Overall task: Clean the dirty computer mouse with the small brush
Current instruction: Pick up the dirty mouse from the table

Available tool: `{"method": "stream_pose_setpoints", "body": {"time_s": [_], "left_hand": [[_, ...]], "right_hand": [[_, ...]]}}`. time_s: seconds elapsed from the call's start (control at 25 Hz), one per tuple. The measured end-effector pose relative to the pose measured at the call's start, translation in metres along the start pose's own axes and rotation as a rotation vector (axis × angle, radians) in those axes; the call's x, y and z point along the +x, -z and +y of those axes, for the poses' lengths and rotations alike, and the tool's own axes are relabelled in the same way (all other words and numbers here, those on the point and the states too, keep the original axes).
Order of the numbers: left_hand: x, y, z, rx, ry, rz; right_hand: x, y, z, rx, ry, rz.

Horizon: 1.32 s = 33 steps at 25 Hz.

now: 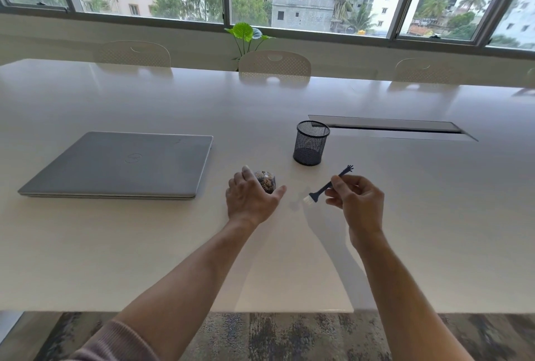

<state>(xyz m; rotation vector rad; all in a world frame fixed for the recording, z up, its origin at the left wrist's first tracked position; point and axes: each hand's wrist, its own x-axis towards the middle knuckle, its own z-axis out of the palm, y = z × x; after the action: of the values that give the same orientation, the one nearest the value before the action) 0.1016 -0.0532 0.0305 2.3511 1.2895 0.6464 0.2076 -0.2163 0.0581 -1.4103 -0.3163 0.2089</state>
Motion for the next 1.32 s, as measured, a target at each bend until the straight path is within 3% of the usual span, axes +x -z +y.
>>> {"method": "stream_pose_setpoints", "body": {"time_s": [0.48, 1.32], "left_hand": [[0.006, -0.017, 0.008, -0.015, 0.073, 0.002], [-0.064, 0.008, -0.001, -0.229, 0.049, 0.21]], "right_hand": [[-0.006, 0.014, 0.004, 0.018, -0.042, -0.024], [-0.027, 0.027, 0.01, 0.077, -0.097, -0.098]]}}
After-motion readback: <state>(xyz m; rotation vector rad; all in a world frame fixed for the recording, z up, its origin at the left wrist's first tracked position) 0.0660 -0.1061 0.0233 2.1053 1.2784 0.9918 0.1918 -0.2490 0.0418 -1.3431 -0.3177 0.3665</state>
